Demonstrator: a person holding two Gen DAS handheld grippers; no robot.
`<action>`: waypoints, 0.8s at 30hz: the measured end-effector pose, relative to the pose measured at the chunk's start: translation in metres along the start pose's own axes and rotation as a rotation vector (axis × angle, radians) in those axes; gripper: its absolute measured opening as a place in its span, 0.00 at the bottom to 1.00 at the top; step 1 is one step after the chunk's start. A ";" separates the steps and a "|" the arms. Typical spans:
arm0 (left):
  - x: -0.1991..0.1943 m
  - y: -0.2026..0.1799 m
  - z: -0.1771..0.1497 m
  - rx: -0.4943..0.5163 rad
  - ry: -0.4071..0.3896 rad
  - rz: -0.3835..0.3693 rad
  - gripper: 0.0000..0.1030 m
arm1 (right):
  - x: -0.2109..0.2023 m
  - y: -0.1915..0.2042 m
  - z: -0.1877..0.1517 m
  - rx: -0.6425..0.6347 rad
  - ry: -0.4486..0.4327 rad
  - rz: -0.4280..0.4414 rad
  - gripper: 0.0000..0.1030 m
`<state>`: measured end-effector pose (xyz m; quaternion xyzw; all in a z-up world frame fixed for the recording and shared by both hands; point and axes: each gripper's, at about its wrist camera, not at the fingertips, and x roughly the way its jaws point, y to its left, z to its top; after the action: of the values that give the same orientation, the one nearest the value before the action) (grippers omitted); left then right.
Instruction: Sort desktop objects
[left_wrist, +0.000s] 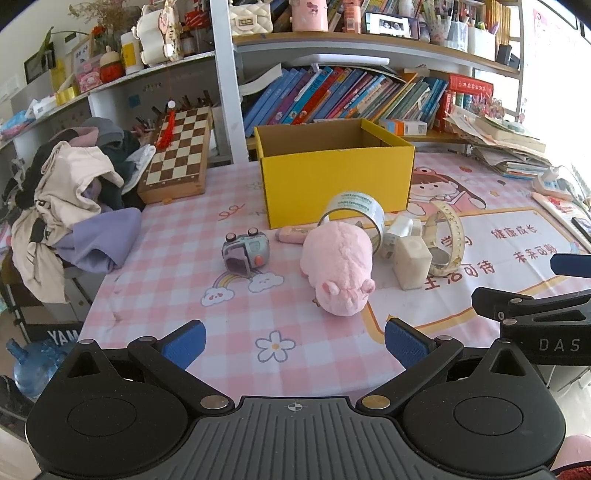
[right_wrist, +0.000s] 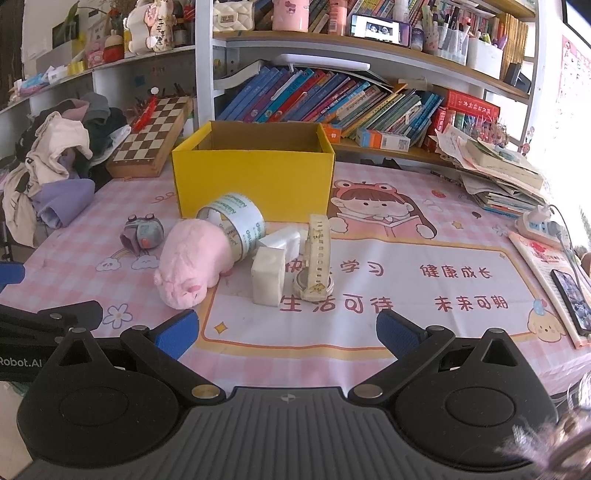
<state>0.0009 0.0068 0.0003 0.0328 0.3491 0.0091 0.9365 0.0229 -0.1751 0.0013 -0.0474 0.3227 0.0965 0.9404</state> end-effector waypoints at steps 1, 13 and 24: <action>0.000 0.000 0.000 0.000 0.000 0.000 1.00 | 0.000 0.000 0.000 0.000 0.000 0.000 1.00; 0.000 0.000 0.001 0.001 0.000 -0.010 1.00 | 0.001 0.000 -0.004 0.000 -0.001 -0.006 1.00; 0.002 0.002 0.002 -0.001 -0.002 -0.014 1.00 | 0.000 0.004 -0.004 0.000 -0.003 -0.010 1.00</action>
<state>0.0034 0.0090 0.0006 0.0297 0.3486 0.0028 0.9368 0.0202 -0.1721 -0.0020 -0.0488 0.3212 0.0918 0.9413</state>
